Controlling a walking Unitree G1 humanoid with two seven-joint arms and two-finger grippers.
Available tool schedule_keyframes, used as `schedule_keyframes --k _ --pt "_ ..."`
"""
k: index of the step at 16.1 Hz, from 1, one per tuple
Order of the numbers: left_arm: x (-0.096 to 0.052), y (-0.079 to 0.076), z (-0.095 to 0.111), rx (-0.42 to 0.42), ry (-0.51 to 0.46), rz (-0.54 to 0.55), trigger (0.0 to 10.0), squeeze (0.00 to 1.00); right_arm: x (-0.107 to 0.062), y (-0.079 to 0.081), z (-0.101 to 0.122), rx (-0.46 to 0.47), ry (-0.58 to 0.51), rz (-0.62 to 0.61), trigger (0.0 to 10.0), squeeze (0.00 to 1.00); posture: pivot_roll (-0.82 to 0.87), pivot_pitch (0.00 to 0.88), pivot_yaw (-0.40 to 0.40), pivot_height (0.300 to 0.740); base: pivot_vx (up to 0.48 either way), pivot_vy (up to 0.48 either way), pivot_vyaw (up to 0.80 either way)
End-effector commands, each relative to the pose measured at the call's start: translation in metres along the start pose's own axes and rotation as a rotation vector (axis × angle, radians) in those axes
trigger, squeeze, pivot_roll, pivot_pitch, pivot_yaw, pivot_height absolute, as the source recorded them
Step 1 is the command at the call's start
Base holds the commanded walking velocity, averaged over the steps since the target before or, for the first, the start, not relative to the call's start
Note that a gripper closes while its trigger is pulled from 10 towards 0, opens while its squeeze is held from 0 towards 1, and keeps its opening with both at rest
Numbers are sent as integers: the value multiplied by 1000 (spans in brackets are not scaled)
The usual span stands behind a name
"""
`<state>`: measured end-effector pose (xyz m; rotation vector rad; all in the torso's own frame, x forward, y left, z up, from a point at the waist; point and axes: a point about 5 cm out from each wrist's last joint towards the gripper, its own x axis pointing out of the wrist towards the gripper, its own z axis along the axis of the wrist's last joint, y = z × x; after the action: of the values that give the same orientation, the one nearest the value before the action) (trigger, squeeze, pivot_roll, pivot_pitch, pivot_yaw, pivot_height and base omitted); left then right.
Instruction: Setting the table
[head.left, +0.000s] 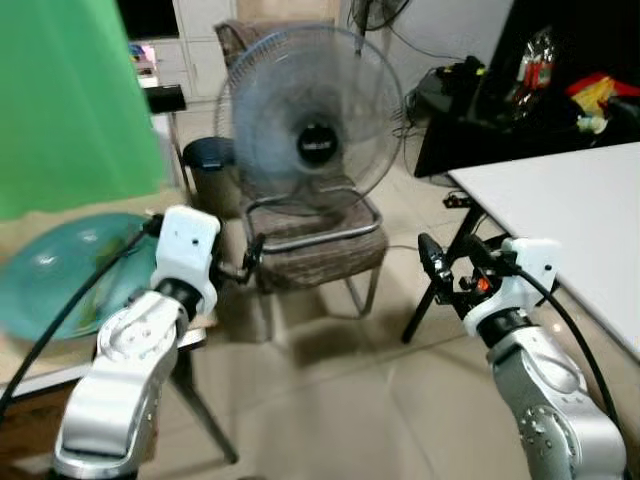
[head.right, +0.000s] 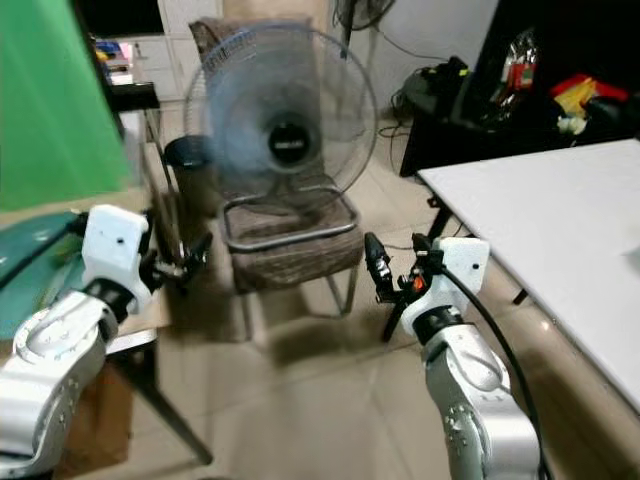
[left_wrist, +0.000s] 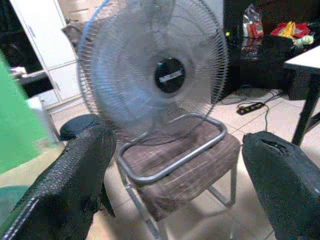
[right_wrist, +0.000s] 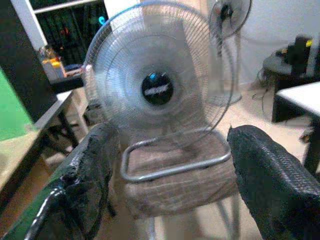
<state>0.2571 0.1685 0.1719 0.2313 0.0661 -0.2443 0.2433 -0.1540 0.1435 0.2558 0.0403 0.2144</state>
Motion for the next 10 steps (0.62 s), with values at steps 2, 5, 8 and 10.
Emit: schedule_keyframes --k 2,5,8,10 --pt "-1 5 0 9 3 12 10000 0 3 4 2 -9 -8 16 10000 0 104 0 -19 740 0 354 0" --pt "1 6 1 13 3 7 10000 0 4 3 1 -3 5 2 10000 0 100 0 -14 740 0 351 0" --pt "2 8 -1 22 13 6 10000 0 3 0 0 -12 21 -13 10000 0 95 0 -5 740 0 352 0" --pt "4 9 0 21 15 6 10000 0 3 -2 -1 -17 24 -20 10000 0 92 0 -3 740 0 349 0"
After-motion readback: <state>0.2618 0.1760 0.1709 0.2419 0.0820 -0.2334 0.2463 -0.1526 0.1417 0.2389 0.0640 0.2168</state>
